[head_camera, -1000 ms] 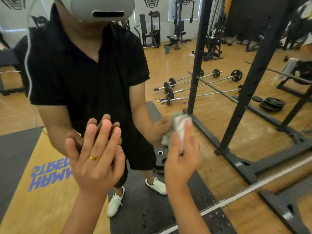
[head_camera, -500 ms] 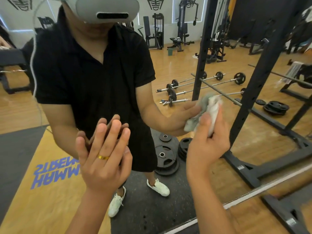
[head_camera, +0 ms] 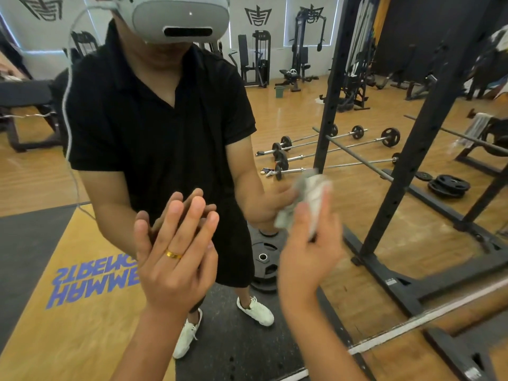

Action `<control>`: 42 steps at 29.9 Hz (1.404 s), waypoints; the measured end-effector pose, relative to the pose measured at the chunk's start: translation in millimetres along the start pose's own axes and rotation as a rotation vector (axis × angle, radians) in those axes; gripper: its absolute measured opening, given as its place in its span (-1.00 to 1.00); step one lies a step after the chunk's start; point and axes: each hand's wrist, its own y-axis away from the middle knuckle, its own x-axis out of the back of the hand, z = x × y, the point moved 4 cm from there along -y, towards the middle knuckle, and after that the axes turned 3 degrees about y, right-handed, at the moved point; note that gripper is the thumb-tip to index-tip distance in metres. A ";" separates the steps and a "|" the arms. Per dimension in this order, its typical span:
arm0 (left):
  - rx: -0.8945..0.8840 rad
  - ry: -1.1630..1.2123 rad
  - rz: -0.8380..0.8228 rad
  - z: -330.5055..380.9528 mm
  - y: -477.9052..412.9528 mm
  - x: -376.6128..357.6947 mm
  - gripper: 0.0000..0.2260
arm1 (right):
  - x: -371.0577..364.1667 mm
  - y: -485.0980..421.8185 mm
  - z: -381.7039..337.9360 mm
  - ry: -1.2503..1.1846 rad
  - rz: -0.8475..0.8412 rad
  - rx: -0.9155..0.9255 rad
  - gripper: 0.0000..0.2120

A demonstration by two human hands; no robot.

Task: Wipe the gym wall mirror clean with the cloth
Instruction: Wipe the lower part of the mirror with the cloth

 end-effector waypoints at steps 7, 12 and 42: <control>0.015 0.052 -0.036 -1.1 -3.3 4.9 -0.59 | -4.7 6.8 -2.7 0.195 -0.101 0.374 -0.65; 0.056 0.152 -0.061 -1.0 -6.4 10.8 -0.66 | 0.3 -12.8 -4.0 0.047 0.086 -0.037 -0.61; 0.012 0.239 -0.034 -12.8 0.3 32.9 -0.65 | -4.4 43.9 -2.6 0.181 -0.244 0.323 -0.63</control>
